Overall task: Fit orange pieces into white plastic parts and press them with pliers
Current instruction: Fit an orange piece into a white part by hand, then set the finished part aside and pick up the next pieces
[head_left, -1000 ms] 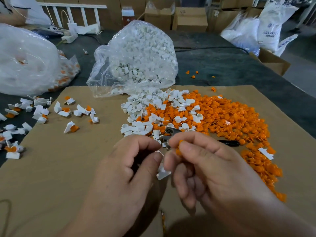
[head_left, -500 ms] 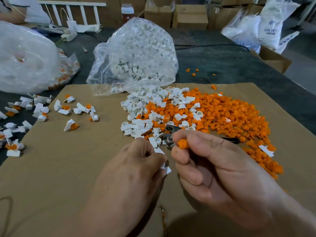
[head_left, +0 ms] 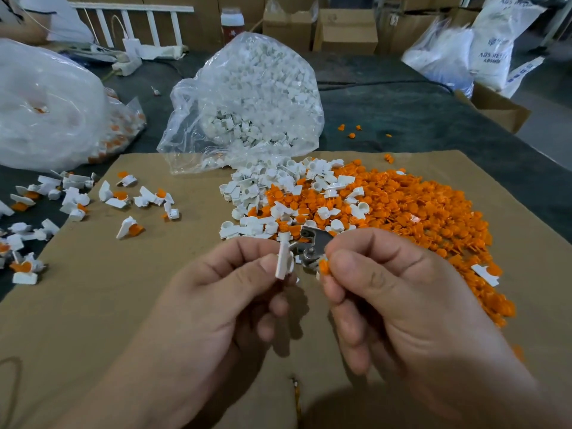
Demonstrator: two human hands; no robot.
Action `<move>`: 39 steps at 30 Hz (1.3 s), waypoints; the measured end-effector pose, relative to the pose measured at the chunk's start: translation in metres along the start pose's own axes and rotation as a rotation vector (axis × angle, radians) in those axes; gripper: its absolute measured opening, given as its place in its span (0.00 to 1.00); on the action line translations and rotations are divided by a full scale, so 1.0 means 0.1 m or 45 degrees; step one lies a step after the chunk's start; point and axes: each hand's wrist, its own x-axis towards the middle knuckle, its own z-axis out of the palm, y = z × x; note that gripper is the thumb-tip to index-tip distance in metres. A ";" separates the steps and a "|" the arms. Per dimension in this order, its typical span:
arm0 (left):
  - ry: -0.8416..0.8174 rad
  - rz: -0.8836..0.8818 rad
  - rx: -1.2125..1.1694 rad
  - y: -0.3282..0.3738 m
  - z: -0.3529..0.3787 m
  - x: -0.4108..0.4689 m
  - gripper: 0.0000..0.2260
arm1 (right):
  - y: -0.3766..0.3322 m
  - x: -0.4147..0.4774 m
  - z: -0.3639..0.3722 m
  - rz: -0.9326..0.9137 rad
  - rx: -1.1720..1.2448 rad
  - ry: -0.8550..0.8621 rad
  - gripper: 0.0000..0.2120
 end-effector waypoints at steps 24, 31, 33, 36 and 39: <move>0.015 0.093 0.686 0.01 0.02 -0.11 0.05 | 0.09 -0.04 0.08 -0.628 -1.566 0.186 0.03; -0.039 0.069 0.752 -0.05 -0.02 -0.08 0.12 | 0.09 -0.03 0.07 -0.668 -1.656 0.117 0.04; -0.017 0.102 0.818 -0.07 -0.05 -0.07 0.06 | 0.08 -0.03 0.07 -0.664 -1.690 0.093 0.05; 0.024 0.111 0.835 -0.07 -0.04 -0.07 0.07 | 0.09 -0.03 0.09 -0.650 -1.702 0.071 0.07; -0.005 -0.039 0.666 -0.05 -0.03 -0.06 0.09 | 0.08 -0.03 0.10 -0.647 -1.727 0.066 0.07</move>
